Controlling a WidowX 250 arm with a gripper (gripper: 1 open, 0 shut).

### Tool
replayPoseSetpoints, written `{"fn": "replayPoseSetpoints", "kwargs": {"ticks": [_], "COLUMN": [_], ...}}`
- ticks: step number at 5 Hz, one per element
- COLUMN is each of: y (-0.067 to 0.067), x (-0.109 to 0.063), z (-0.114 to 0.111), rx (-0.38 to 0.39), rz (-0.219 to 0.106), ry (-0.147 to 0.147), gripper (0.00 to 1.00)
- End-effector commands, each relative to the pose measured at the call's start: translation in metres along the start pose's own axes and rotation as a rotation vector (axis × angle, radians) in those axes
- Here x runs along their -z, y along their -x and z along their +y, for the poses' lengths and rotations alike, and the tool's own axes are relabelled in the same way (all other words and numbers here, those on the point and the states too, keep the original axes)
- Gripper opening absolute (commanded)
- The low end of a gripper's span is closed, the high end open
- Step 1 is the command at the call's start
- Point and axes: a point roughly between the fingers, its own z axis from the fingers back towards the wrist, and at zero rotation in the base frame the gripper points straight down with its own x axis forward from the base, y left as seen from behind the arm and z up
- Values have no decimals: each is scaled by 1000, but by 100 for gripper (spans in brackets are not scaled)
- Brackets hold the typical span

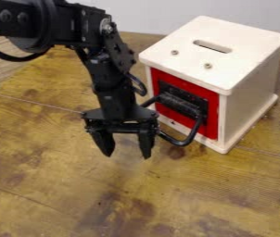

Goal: Close the drawer

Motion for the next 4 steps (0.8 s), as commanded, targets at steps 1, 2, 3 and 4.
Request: {"fn": "replayPoseSetpoints", "kwargs": {"ticks": [1, 2, 3, 4], "y": [-7, -8, -9, -8], "x": [-31, -32, -31, -31], "z": [2, 3, 4, 4], "rx": [-16, -23, -27, -27], "rz": [-91, -102, -107, -103], "ry": [34, 40, 43, 43], "gripper": [100, 100, 100, 100]}}
